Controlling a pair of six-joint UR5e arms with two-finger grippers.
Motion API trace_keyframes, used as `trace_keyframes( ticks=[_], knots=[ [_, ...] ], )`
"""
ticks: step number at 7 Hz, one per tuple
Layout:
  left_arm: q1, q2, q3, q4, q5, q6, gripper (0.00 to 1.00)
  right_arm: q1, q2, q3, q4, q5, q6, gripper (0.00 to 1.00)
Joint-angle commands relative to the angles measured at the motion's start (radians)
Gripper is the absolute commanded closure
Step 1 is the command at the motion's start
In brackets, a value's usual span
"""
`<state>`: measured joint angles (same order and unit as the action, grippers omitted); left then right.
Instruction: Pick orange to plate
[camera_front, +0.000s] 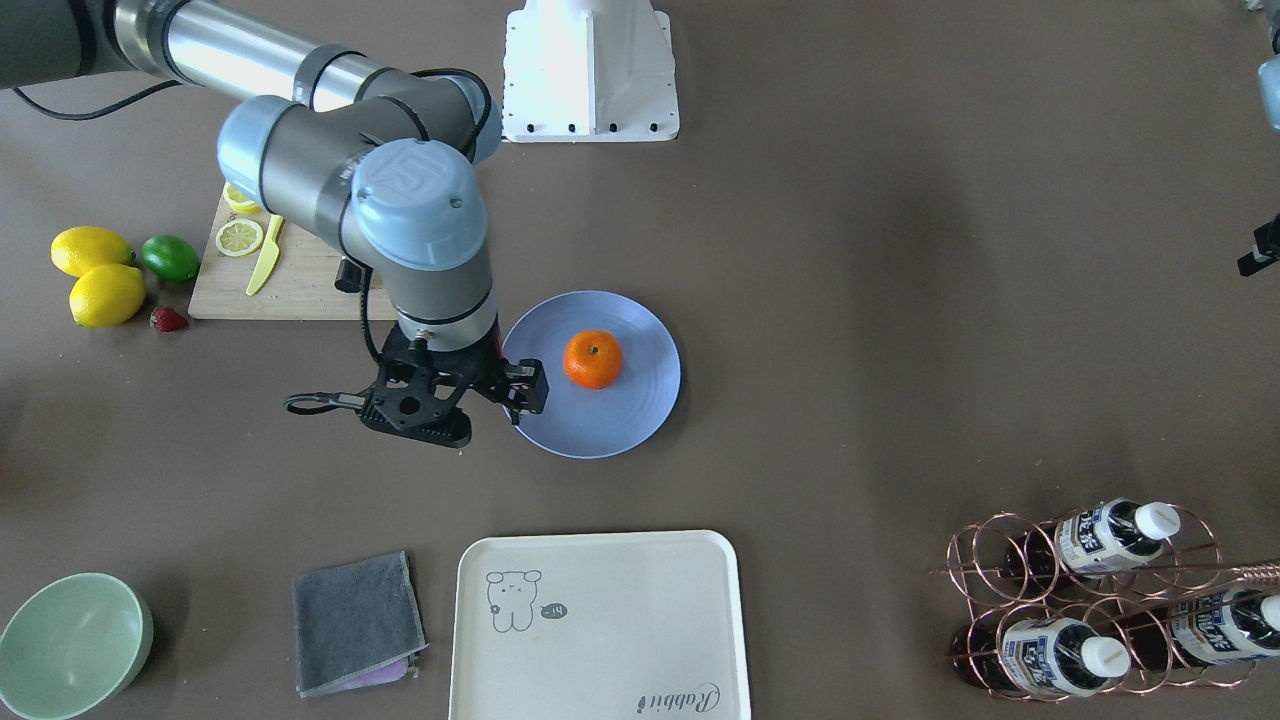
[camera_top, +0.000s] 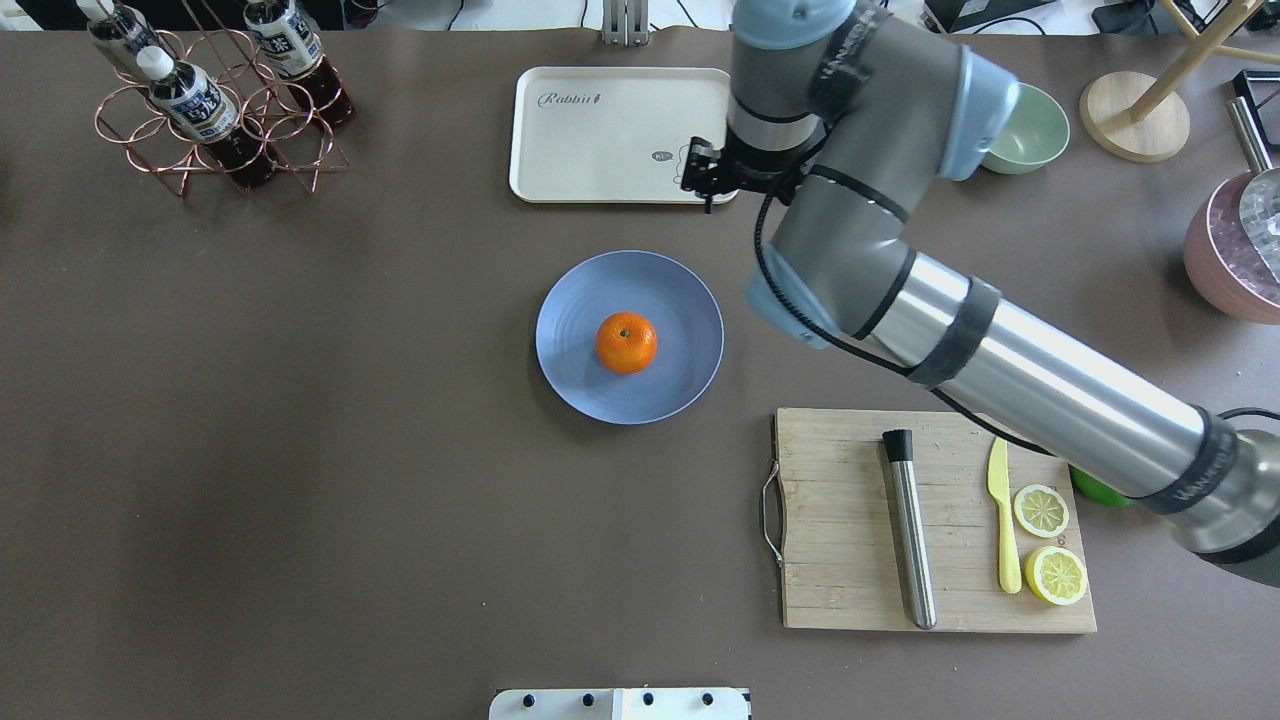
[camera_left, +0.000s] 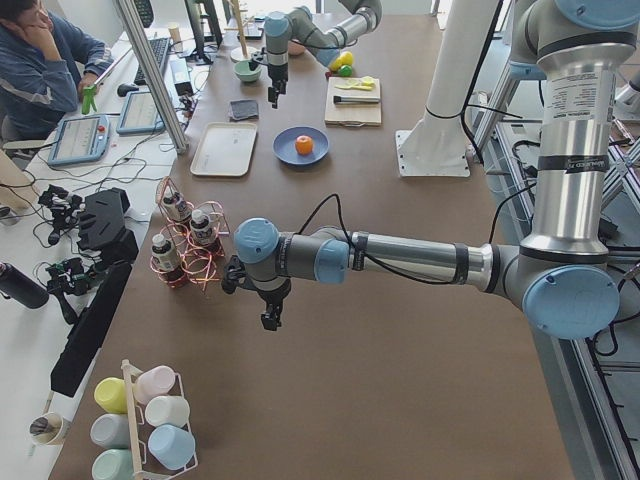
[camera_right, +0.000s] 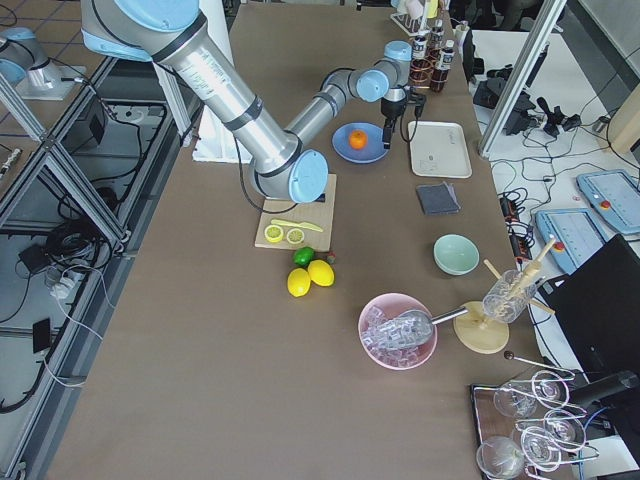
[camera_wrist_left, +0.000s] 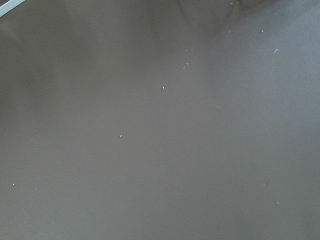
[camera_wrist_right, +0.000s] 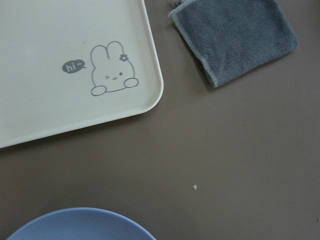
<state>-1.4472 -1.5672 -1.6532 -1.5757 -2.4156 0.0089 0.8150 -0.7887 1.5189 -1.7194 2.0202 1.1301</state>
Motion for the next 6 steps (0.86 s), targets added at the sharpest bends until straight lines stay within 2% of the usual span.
trace_keyframes(
  ticks=[1,2,4,5,6],
  knots=[
    [-0.008,-0.014,0.001,0.07,0.001,0.0,0.02,0.196,-0.365,0.301,-0.045,0.133,-0.361,0.0],
    [-0.012,-0.014,0.001,0.077,0.001,0.0,0.02,0.273,-0.461,0.331,-0.045,0.149,-0.498,0.0],
    [-0.019,-0.011,0.004,0.075,0.004,0.002,0.02,0.451,-0.62,0.32,-0.045,0.15,-0.869,0.0],
    [-0.021,-0.008,0.006,0.075,0.003,0.002,0.02,0.558,-0.688,0.285,-0.042,0.176,-1.059,0.0],
    [-0.021,-0.008,0.006,0.077,0.004,0.002,0.02,0.664,-0.711,0.179,-0.036,0.239,-1.281,0.0]
  ],
)
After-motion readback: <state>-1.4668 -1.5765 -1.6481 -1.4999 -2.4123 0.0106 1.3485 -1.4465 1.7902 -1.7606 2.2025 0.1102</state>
